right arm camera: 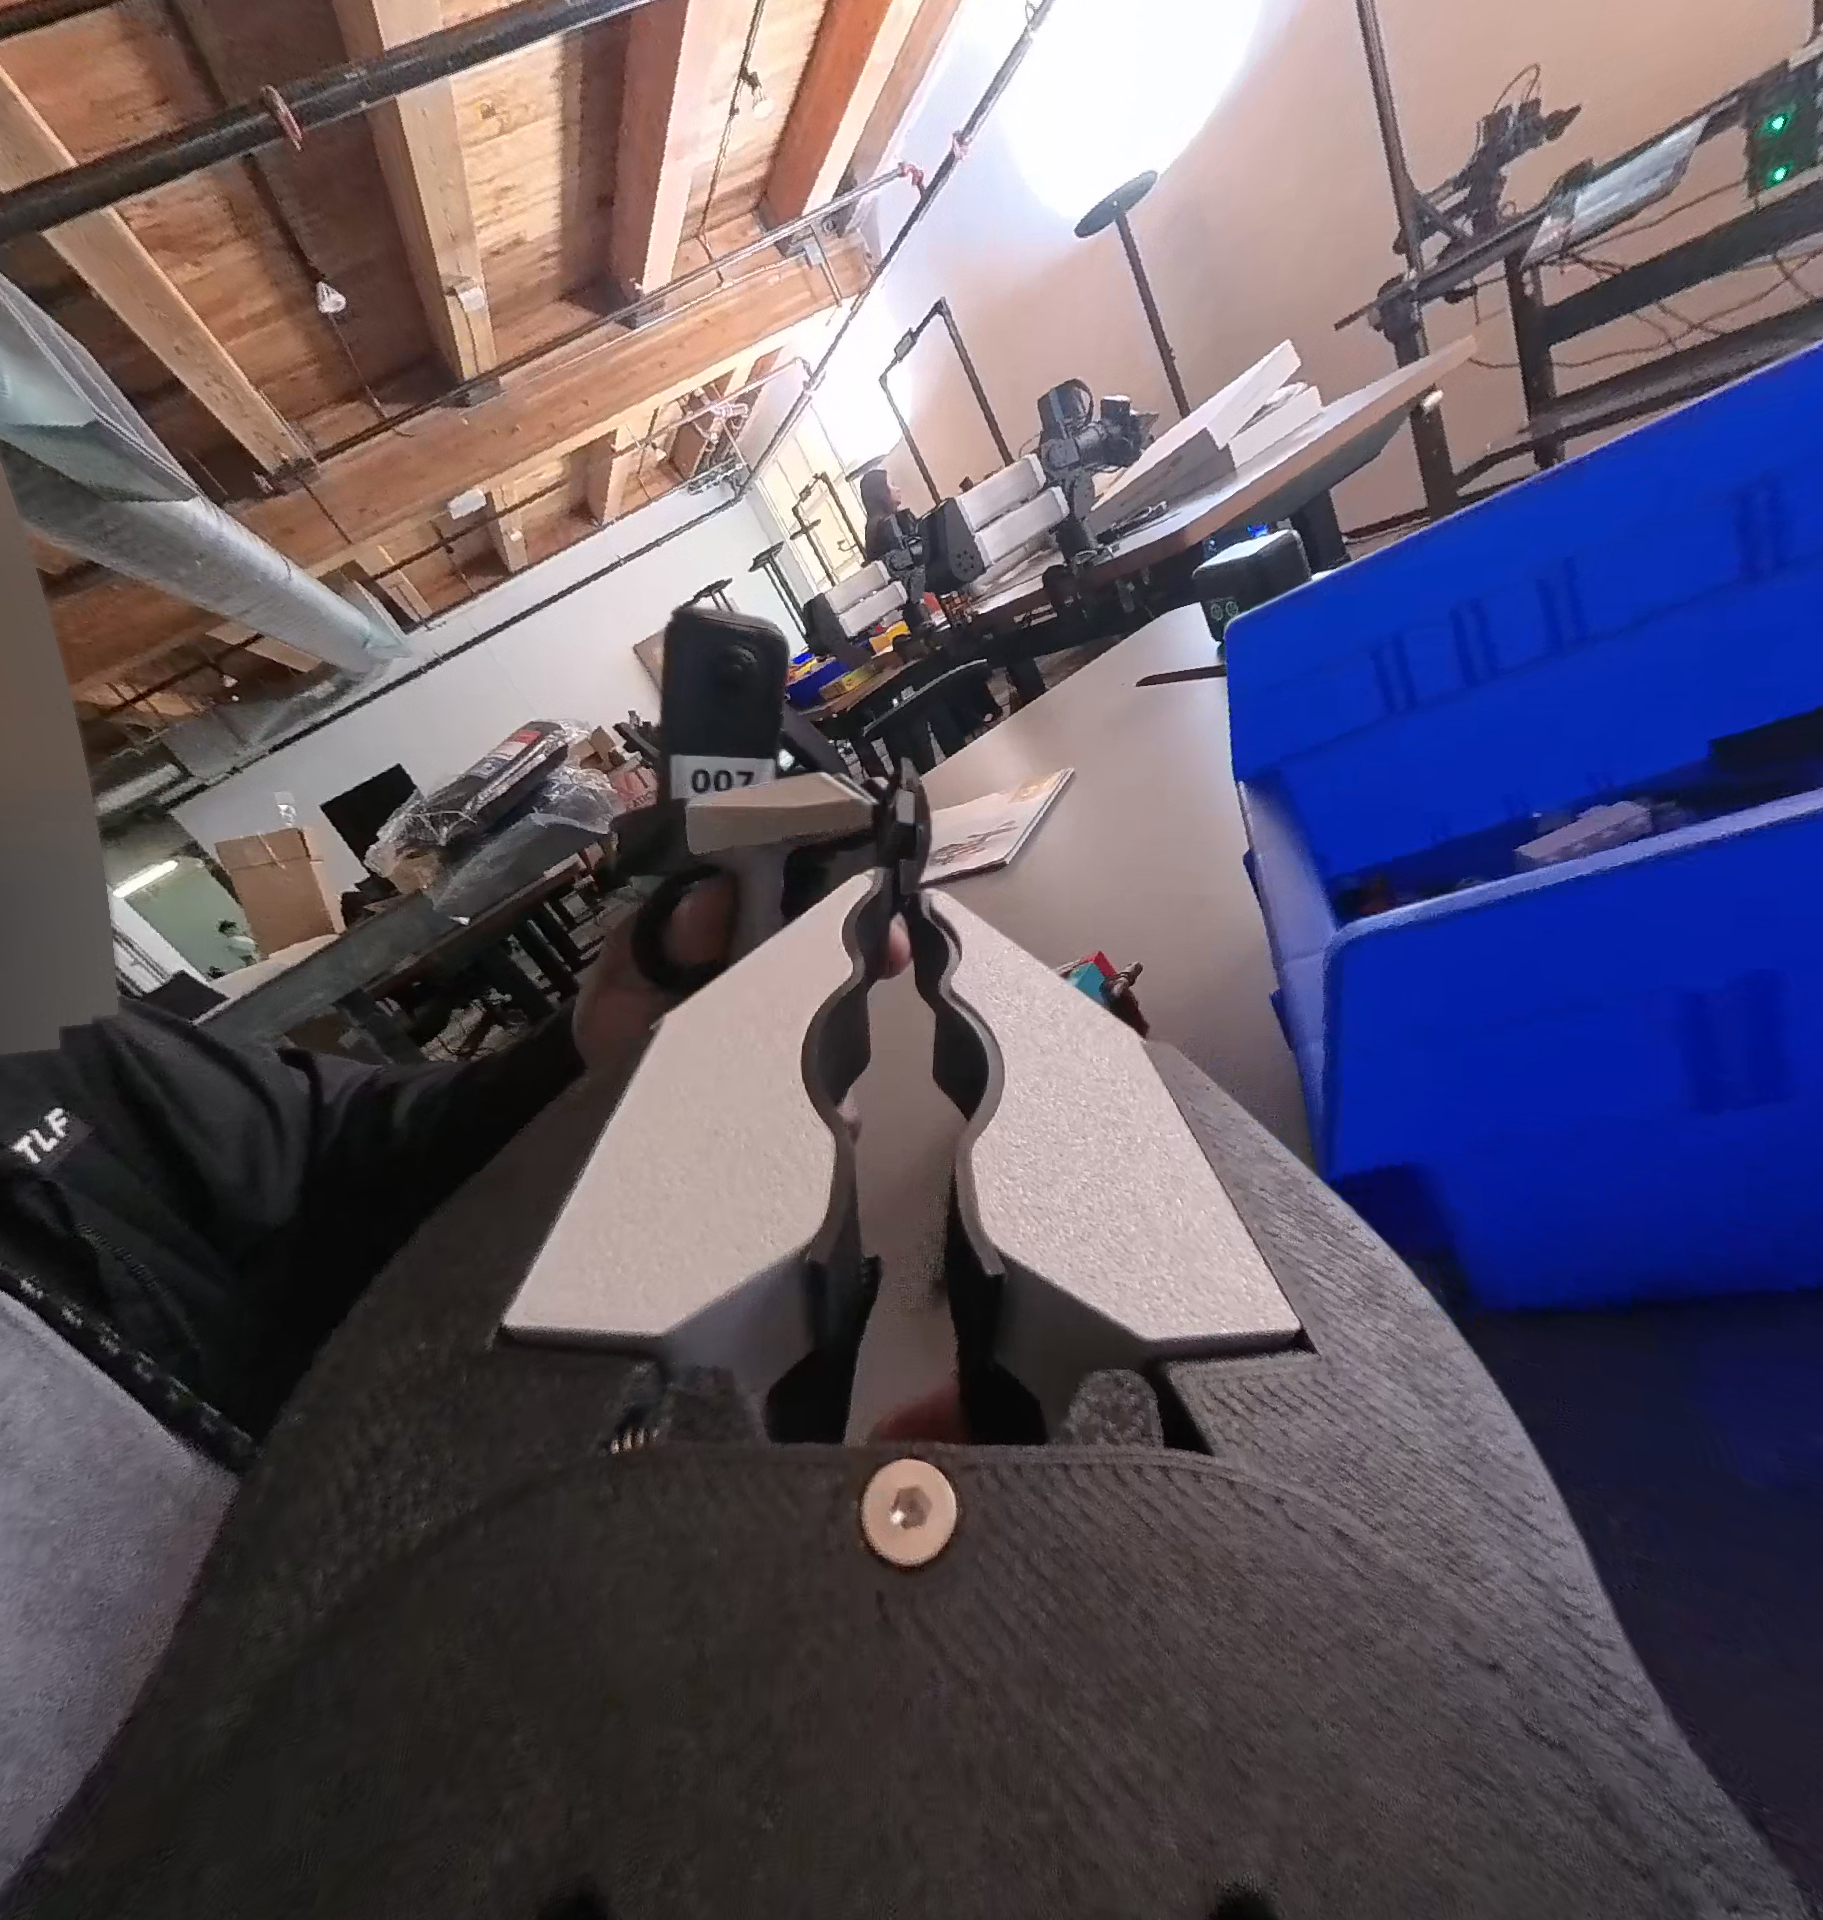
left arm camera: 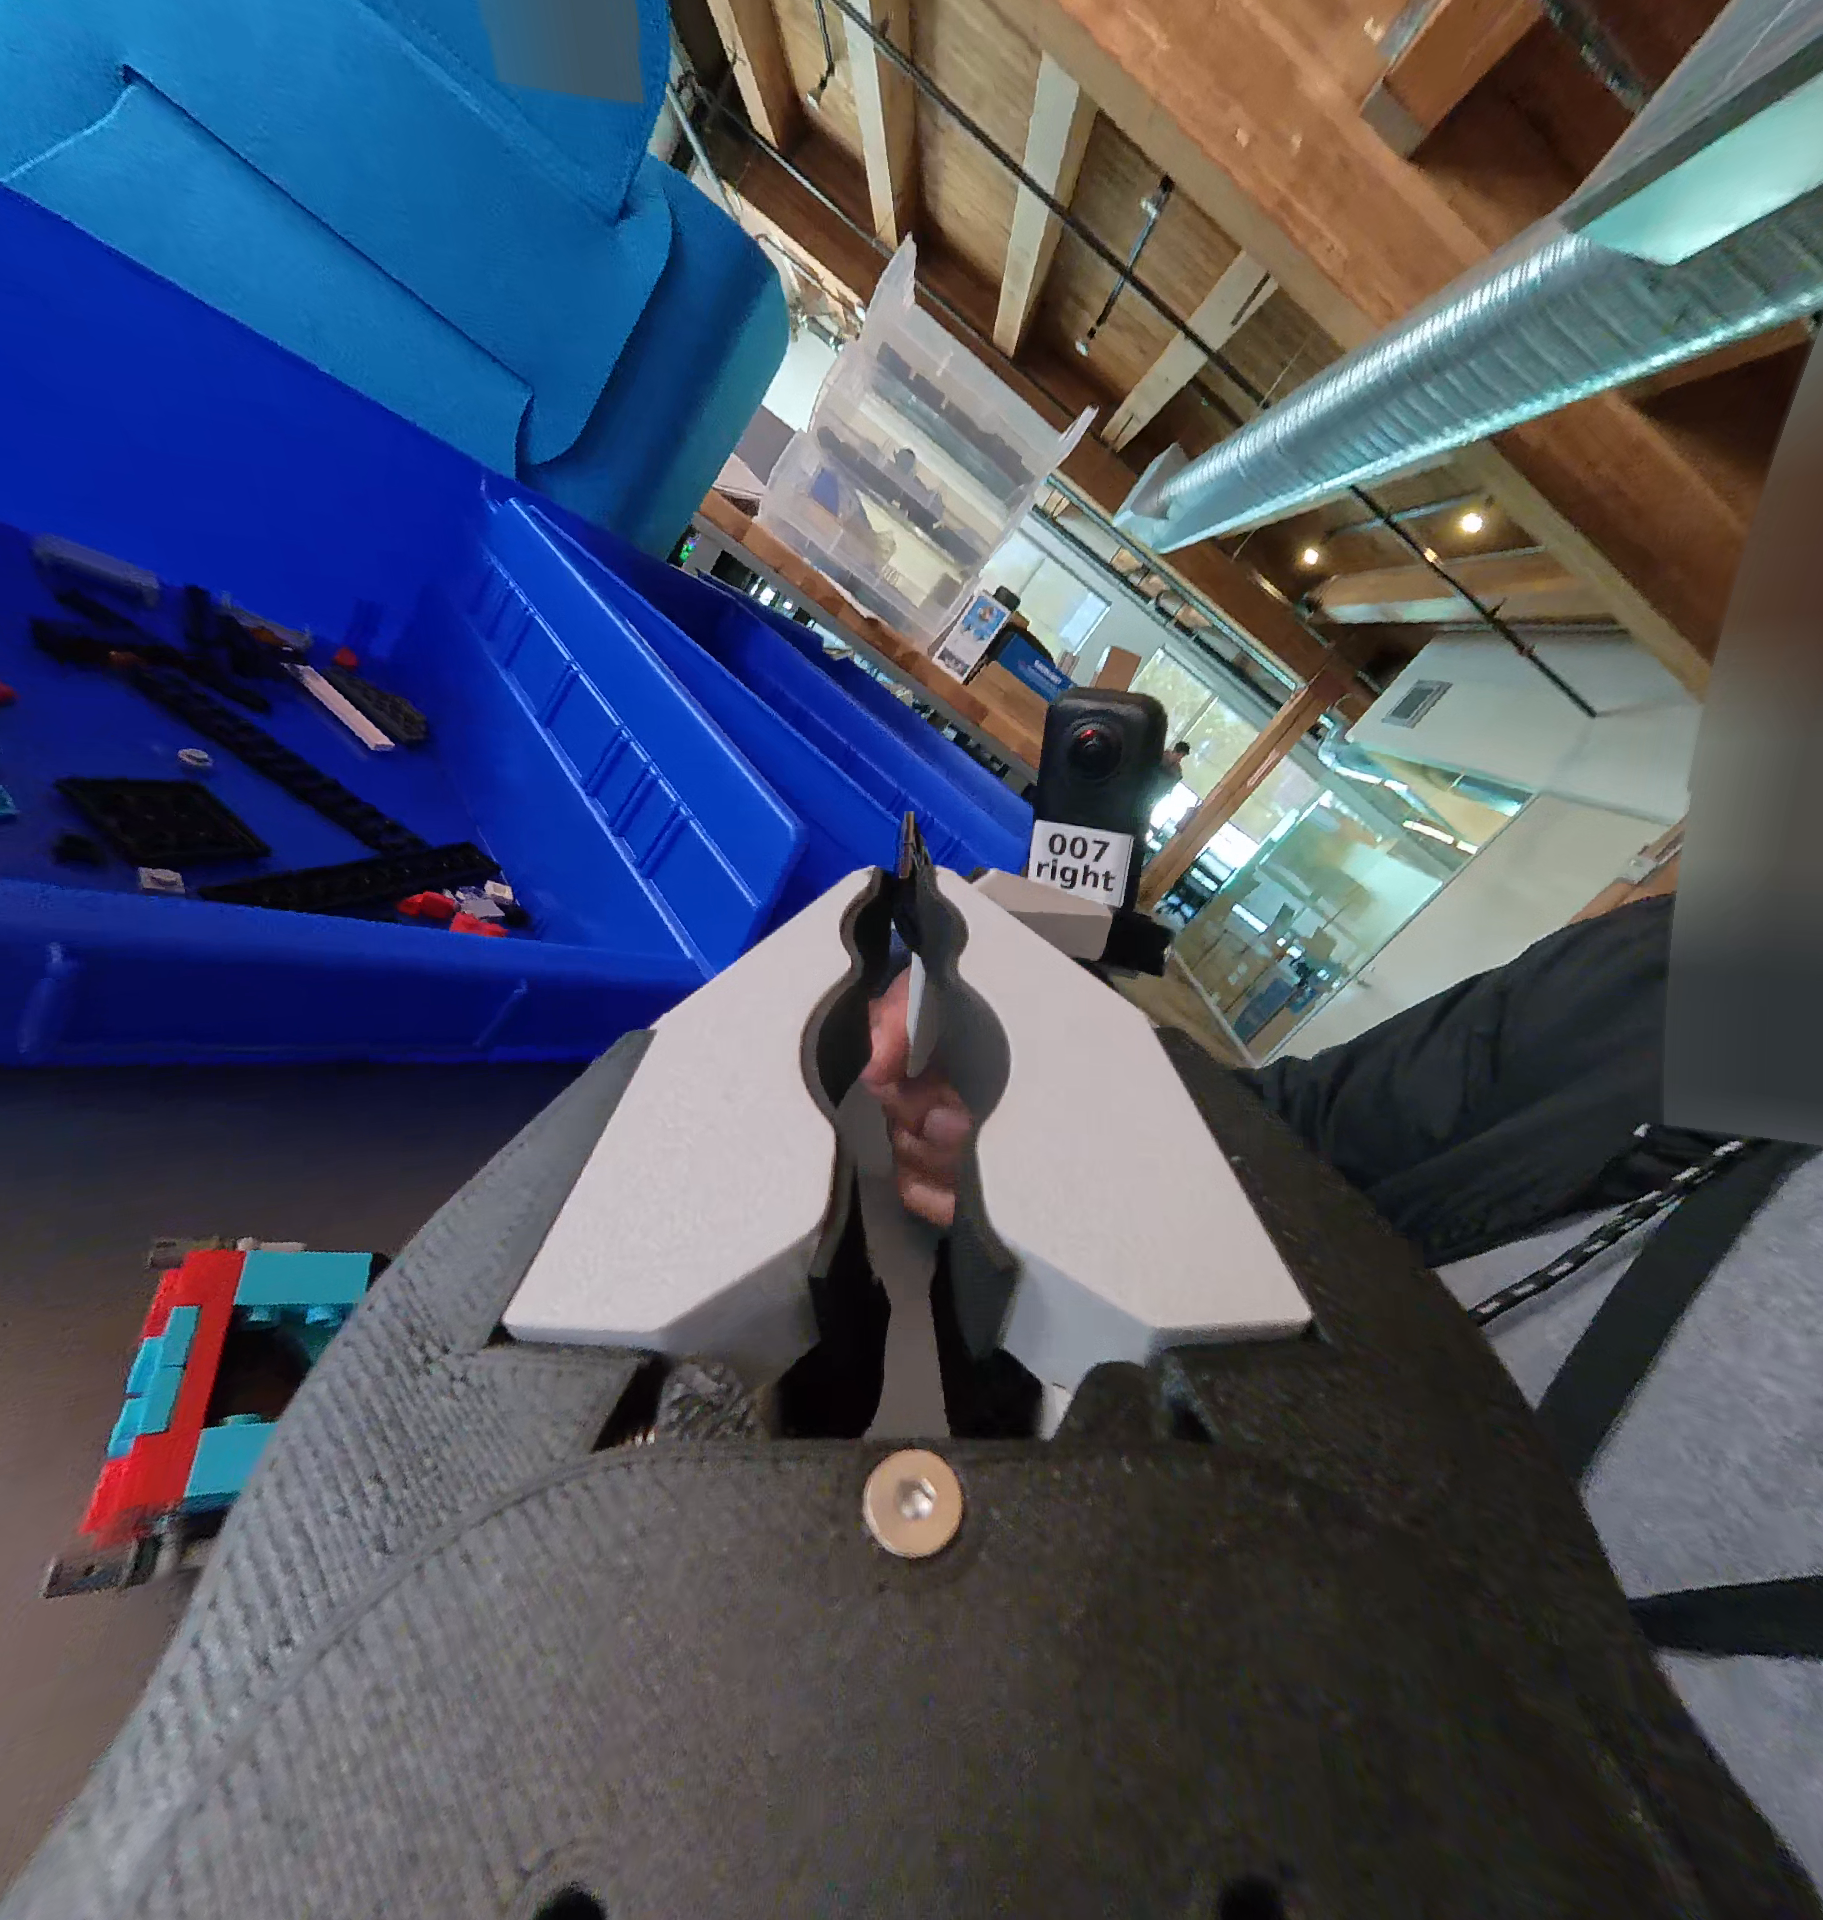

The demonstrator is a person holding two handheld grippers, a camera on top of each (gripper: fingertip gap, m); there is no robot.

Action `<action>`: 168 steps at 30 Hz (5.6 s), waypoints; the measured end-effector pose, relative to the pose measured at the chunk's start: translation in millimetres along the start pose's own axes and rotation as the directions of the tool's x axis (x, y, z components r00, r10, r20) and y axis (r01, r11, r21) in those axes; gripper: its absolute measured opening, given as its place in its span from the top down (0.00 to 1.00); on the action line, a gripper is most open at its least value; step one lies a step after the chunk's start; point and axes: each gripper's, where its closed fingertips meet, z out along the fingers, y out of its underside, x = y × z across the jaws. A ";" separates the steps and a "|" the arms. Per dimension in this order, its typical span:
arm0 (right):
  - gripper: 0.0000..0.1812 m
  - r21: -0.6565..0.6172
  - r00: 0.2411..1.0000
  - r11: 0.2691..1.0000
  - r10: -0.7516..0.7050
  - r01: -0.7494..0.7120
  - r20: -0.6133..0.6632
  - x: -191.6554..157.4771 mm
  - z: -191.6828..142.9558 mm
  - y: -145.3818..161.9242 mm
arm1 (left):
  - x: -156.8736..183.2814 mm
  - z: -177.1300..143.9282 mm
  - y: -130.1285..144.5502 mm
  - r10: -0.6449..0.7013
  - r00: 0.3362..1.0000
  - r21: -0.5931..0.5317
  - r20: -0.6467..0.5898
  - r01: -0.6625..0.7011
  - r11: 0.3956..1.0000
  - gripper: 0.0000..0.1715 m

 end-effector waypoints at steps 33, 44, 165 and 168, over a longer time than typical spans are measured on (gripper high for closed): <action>0.87 0.090 0.984 0.981 0.175 -0.170 -0.042 5.9 9.9 -1.2 | -18.3 -1.5 2.9 0.051 0.988 0.034 0.146 -0.057 0.998 0.97; 0.85 -0.085 0.914 0.957 -0.291 0.278 -0.282 12.6 12.2 6.7 | -30.2 4.3 33.8 0.559 0.766 -0.356 0.319 -0.450 0.819 0.97; 0.85 -0.189 0.857 0.939 -0.340 0.287 -0.388 1.0 -179.3 -70.8 | -5.4 14.2 47.9 0.304 0.948 -0.288 0.092 -0.267 0.920 0.97; 0.85 -0.216 0.924 0.939 -0.312 0.266 -0.220 -15.1 -117.8 -25.6 | -1.7 12.8 48.5 0.230 0.972 -0.276 0.050 -0.208 0.938 0.97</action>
